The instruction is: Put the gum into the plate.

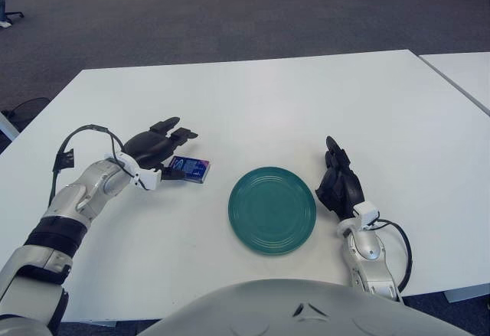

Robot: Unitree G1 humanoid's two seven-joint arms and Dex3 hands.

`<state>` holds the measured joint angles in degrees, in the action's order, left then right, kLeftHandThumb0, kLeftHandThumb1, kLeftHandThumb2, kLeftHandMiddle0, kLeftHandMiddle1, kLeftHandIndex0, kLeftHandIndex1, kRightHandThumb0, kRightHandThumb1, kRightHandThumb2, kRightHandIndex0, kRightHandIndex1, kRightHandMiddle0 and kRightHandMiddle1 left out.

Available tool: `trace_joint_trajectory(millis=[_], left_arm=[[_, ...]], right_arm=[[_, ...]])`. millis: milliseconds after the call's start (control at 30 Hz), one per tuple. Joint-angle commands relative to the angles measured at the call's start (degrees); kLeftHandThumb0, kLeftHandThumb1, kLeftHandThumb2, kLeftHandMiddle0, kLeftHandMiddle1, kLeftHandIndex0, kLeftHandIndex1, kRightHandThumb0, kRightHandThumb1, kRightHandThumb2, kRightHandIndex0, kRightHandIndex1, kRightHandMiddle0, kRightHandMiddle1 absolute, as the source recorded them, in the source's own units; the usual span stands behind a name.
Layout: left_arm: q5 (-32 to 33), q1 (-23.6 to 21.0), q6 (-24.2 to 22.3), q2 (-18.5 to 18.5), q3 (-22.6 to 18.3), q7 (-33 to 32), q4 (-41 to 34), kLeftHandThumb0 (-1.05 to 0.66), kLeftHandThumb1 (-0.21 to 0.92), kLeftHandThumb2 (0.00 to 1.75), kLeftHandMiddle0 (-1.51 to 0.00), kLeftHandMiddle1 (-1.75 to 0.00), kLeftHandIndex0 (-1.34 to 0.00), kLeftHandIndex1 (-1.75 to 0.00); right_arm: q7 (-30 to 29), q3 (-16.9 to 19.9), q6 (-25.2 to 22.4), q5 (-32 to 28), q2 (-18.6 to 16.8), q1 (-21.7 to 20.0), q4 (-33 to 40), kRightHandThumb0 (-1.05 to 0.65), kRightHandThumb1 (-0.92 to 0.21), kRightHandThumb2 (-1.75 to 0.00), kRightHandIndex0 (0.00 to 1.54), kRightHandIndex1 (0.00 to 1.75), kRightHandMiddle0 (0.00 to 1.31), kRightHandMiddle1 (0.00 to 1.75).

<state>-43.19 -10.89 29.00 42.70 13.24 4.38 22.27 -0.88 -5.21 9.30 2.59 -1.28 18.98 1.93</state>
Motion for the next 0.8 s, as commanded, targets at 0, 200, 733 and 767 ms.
trace_joint_trajectory(millis=[0, 200, 733, 767], left_arm=[[-0.3, -1.5, -0.6, -0.1, 0.7, -0.7, 1.1, -1.05, 0.92, 0.43, 0.0, 0.0, 0.0, -0.67], [-0.3, -2.8, -1.6, 0.3, 2.8, 3.3, 1.8, -1.05, 0.92, 0.42, -0.02, -0.01, 0.0, -0.77], [1.3, -5.9, 1.7, 0.7, 8.2, 13.0, 5.4, -1.05, 0.92, 0.31, -0.23, -0.1, -0.01, -1.07], [1.4, -6.0, 2.0, 0.7, 8.4, 13.3, 5.5, -1.05, 0.92, 0.3, -0.23, -0.1, -0.01, -1.07]], right_arm=[[-0.1, 0.0, -4.3, -0.1, -0.3, 2.4, -5.3, -0.67, -0.92, -1.04, 0.03, 0.01, 0.0, 0.15], [0.1, 0.2, -4.4, -0.6, -0.7, 2.3, -5.6, -0.67, -0.92, -1.05, 0.03, 0.01, 0.0, 0.16], [0.0, 0.1, -4.6, -0.1, -0.8, 2.3, -5.8, -0.67, -0.92, -1.05, 0.03, 0.0, 0.0, 0.16], [0.0, 0.1, -4.6, -0.2, -0.9, 2.3, -5.8, -0.67, -0.92, -1.05, 0.03, 0.0, 0.0, 0.16]])
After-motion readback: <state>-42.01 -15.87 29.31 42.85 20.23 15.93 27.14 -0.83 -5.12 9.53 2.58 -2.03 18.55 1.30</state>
